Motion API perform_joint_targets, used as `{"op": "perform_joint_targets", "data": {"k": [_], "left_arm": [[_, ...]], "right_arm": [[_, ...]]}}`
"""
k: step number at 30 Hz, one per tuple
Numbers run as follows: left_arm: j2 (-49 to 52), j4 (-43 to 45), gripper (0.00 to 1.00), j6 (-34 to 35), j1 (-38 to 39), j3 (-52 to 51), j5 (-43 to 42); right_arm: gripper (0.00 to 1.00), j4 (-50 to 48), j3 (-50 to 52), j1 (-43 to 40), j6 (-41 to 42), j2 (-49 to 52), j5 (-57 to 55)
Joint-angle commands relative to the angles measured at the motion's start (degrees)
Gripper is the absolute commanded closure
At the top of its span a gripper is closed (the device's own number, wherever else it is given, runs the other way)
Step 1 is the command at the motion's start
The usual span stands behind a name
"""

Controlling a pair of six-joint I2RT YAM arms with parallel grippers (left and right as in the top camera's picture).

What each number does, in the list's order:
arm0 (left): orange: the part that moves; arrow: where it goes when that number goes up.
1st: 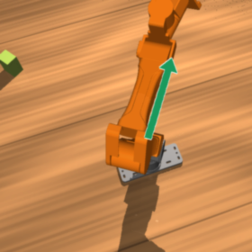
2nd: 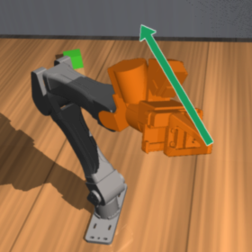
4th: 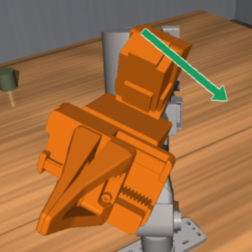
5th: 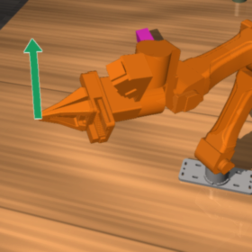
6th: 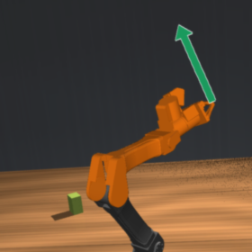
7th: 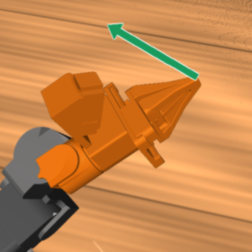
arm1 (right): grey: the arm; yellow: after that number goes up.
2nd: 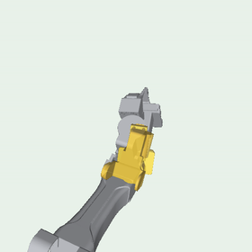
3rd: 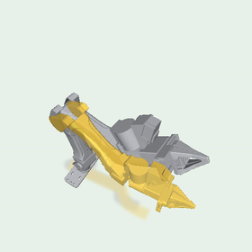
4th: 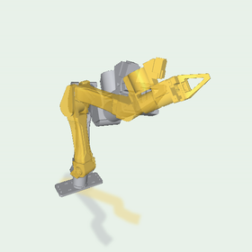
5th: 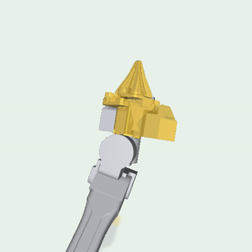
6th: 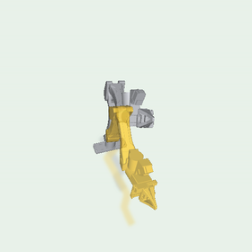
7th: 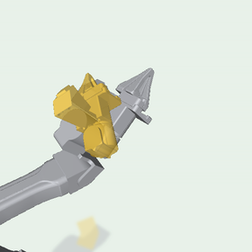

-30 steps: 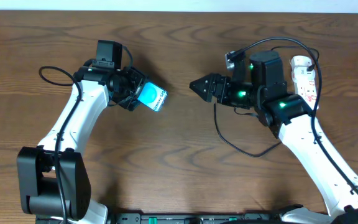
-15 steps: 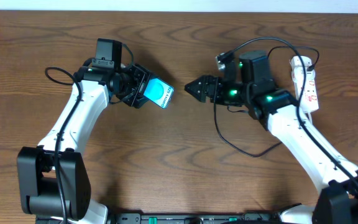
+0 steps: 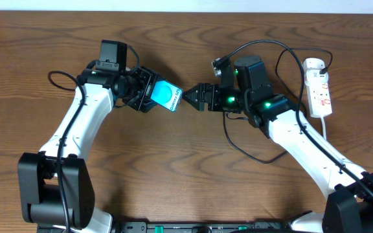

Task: Plug charger to phone and switch on socket
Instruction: 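Grasp the phone's top edge with the right gripper beside the left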

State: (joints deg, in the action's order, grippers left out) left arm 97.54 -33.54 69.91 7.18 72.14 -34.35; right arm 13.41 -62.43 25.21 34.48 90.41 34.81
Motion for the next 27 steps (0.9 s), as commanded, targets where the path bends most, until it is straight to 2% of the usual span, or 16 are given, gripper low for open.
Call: {"op": "perform_joint_targets", "data": {"k": [1,13,27], "left_arm": [[-0.11,0.28,0.93,4.83,-0.07,1.49,-0.13],[-0.11,1.11,0.92,14.75,0.07,1.49,0.92],[-0.11,1.36,0.93,14.88,3.17,1.49,3.54]], "right_arm": [[0.17,-0.22,-0.76,0.39,-0.94,0.68,-1.53],[0.19,-1.77,-0.76,0.46,-0.9,0.68,-5.14],[0.2,-4.66,-0.76,3.52,-0.92,0.68,-5.2]]}}
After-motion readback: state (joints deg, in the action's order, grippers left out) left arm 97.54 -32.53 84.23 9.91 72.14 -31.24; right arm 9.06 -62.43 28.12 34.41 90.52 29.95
